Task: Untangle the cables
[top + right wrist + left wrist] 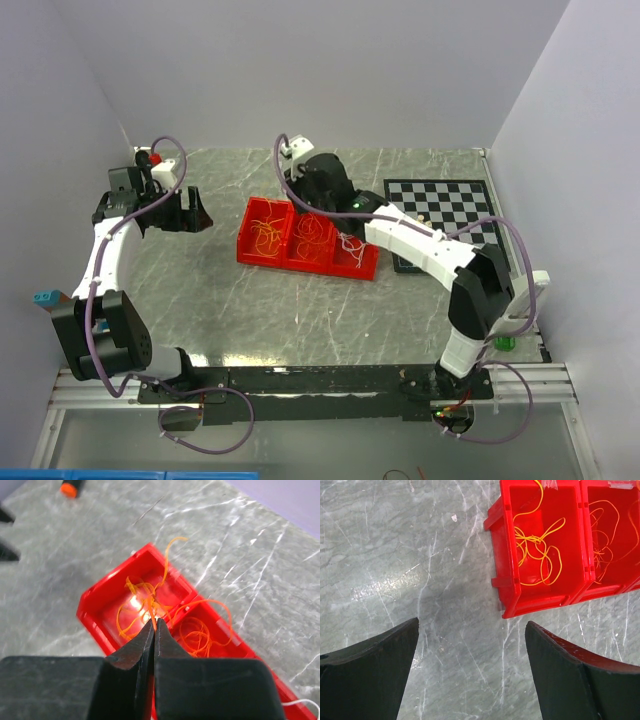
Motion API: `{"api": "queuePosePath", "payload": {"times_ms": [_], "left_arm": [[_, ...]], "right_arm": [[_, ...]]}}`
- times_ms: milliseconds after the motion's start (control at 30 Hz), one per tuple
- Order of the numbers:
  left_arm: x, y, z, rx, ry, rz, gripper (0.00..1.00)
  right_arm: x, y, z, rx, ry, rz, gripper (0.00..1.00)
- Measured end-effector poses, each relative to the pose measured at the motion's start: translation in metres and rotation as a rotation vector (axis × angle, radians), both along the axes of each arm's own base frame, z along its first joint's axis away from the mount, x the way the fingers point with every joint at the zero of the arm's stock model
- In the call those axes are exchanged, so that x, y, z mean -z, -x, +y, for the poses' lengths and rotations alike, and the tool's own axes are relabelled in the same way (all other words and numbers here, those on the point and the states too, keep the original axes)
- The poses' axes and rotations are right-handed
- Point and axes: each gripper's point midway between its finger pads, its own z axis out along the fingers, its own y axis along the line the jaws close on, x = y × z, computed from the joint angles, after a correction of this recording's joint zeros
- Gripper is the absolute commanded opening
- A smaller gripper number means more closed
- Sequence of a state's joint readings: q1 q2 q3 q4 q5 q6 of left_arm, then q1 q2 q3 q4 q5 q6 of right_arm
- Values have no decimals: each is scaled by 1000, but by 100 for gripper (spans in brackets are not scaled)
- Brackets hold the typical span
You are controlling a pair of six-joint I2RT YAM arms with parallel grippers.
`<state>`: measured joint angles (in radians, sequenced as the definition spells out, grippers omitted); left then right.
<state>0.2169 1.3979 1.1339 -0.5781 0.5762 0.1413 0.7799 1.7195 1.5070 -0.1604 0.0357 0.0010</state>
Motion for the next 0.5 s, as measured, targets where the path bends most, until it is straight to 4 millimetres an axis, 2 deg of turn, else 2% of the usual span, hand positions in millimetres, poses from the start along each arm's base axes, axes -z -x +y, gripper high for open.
{"api": "queuePosePath", "payload": {"times_ms": [133,233,367,500], "left_arm": [[-1,-2,0,0,-2,-10,93],[-2,-4,1,-1,-4,-16,93],[0,-5,1,-2,-3,-15,93],[3,-7,2,-4,0,-11,94]], "right_arm": [[-6,-26,2,57,-49,3,0],[-1,-39,3,86,-65,16,0],[11,-44,11,86,-68,53,0],[5,-51,26,71,-85,50,0]]}}
